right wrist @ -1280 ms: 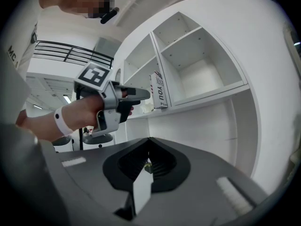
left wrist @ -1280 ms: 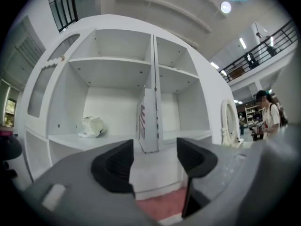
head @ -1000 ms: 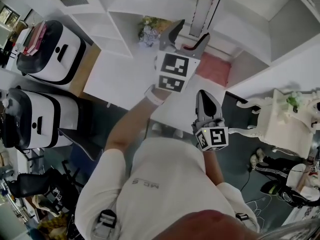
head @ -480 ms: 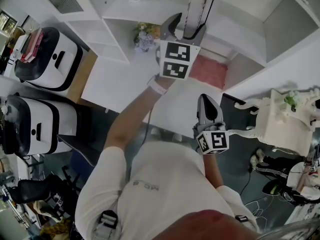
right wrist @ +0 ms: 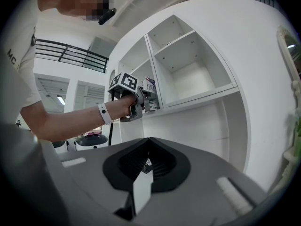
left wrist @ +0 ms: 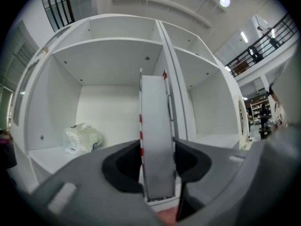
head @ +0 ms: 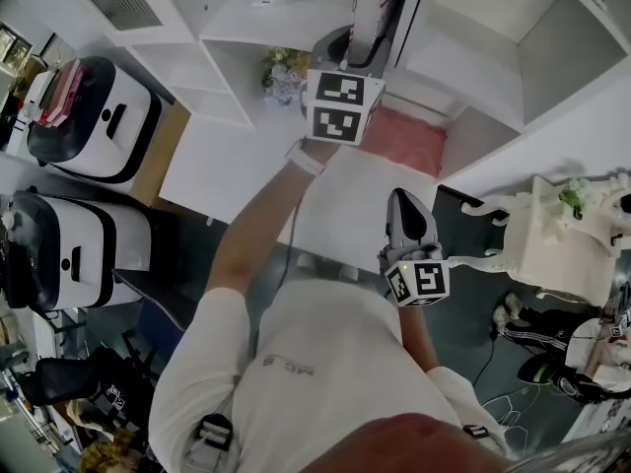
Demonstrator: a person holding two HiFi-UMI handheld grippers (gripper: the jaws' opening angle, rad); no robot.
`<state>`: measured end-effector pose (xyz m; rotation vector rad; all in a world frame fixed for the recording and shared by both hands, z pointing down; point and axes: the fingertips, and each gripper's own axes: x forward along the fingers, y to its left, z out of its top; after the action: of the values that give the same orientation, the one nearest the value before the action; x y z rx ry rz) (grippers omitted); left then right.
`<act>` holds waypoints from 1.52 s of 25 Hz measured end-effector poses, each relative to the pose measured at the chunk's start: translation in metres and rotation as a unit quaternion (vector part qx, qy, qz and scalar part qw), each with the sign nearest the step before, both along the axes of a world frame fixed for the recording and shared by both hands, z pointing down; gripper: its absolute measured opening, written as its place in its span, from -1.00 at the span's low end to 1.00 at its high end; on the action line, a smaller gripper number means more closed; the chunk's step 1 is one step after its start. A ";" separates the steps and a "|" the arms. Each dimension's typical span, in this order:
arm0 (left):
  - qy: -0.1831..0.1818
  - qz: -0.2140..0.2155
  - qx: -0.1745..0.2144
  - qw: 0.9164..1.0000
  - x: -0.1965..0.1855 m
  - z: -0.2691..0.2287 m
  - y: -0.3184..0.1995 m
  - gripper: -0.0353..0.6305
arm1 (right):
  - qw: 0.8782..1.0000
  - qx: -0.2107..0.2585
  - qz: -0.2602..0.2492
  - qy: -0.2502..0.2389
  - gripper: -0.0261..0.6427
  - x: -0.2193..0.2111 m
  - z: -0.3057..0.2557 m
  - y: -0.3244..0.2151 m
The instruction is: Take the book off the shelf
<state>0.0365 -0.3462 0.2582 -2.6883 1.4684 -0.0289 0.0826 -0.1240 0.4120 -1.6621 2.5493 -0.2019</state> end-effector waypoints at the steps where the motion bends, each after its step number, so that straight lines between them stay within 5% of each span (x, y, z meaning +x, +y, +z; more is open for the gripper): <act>1: 0.000 -0.001 -0.002 1.000 -0.001 0.000 -0.001 -0.39 | 1.000 0.000 0.002 0.000 -0.96 0.001 0.000 0.000; 22: 0.015 -0.007 0.039 0.999 -0.062 -0.017 0.080 -0.40 | 0.999 -0.014 -0.031 -0.004 -0.96 -0.022 0.010 0.000; 38: 0.038 0.030 0.046 0.998 -0.076 -0.003 0.182 -0.40 | 0.999 -0.014 -0.034 0.002 -0.96 -0.028 0.013 -0.002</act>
<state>-0.0399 -0.1646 0.2553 -2.6860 1.3705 0.1415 0.0544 -0.1261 0.4254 -1.5893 2.6198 -0.2417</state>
